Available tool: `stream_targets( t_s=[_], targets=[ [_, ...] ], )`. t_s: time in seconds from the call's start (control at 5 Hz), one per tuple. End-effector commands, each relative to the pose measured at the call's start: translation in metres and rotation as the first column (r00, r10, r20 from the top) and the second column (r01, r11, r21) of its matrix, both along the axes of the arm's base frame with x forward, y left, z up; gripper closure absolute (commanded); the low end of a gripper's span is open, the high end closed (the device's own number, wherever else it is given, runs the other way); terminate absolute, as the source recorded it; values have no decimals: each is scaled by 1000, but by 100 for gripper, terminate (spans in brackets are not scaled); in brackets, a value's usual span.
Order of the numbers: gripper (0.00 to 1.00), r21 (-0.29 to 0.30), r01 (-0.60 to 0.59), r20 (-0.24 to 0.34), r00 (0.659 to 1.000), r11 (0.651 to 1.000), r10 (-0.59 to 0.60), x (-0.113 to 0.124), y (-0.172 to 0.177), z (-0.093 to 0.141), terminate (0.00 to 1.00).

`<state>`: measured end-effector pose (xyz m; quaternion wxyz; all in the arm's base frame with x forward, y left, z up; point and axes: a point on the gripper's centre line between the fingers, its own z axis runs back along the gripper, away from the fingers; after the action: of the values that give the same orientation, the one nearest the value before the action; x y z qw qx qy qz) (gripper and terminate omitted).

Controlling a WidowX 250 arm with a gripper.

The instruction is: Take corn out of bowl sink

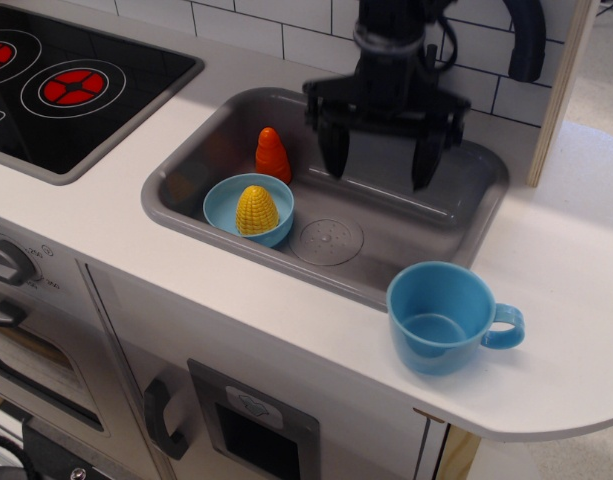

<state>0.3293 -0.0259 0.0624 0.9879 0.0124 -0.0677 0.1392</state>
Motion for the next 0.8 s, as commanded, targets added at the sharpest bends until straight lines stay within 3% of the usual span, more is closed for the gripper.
stream_targets(
  t_s=[0.0, 0.2, 0.4, 0.6],
  targets=[
    [0, 20, 20, 59, 998, 1000, -21, -5, 48, 18, 0],
    [0, 65, -25, 83, 996, 998, 20, -1, 82, 12, 0],
    [0, 57, -47, 56, 997, 997, 44, 1, 101, -2, 0],
    [0, 38, -143, 73, 987, 989, 140, 0, 115, -15, 0]
  ],
)
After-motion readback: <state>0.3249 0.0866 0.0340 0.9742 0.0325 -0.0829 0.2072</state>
